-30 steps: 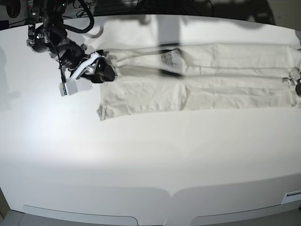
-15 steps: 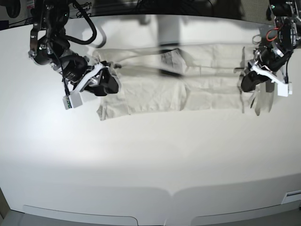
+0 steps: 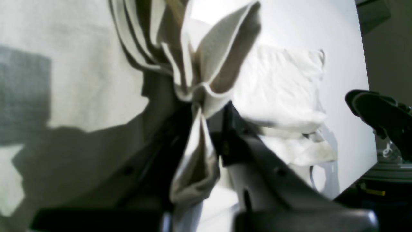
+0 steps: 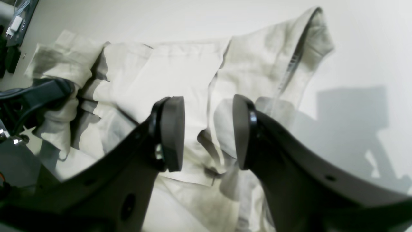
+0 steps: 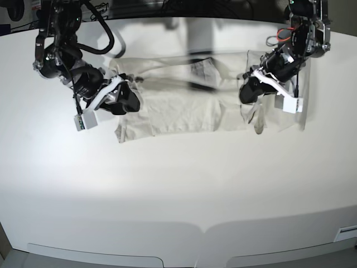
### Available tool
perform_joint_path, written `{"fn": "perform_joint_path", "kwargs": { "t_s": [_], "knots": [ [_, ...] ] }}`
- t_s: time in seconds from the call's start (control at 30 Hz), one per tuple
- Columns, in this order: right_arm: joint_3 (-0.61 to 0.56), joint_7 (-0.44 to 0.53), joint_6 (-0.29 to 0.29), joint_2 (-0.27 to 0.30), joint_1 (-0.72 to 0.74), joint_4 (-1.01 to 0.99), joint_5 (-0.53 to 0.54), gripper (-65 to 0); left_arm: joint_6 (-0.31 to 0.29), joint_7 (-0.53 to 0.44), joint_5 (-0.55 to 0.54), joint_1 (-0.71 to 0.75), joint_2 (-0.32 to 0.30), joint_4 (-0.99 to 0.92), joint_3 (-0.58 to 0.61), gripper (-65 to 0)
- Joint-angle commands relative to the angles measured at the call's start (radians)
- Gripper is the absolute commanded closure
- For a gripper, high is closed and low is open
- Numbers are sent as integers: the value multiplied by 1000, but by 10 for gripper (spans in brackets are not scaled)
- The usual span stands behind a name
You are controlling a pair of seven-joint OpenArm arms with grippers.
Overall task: Fold the T-shirt properly
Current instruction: 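Grasp the strip's ends with both grippers and push them toward the middle, then release the left gripper and regrasp the strip end with the right gripper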
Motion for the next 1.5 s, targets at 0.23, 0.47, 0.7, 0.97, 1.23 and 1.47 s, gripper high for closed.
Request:
{"fn": "perform_joint_path", "kwargs": {
  "t_s": [0.23,0.47,0.7,0.97,1.23,1.47],
  "knots": [
    [2,19,9,8,9,21,23,-248,-18,-24,-62,-38,-3,18,-4,-417],
    [2,14,9,9,9,21,22,-248,-84,-17,-97,-42,-4,18,-5,-453],
    [2,16,9,9,9,21,23,-248,-85,54,-97,-42,-5,18,-5,-453],
    [12,10,9,9,9,21,23,-249,-85,35,-93,-42,-38,18,-6,-450],
    [82,-65,9,13,64,21,92,-298,-85,-22,30,-42,-164,106,-19,-450],
    [82,-210,-100,30,93,5,135,-313,-81,-14,92,-41,-219,177,-75,-450]
  ]
}}
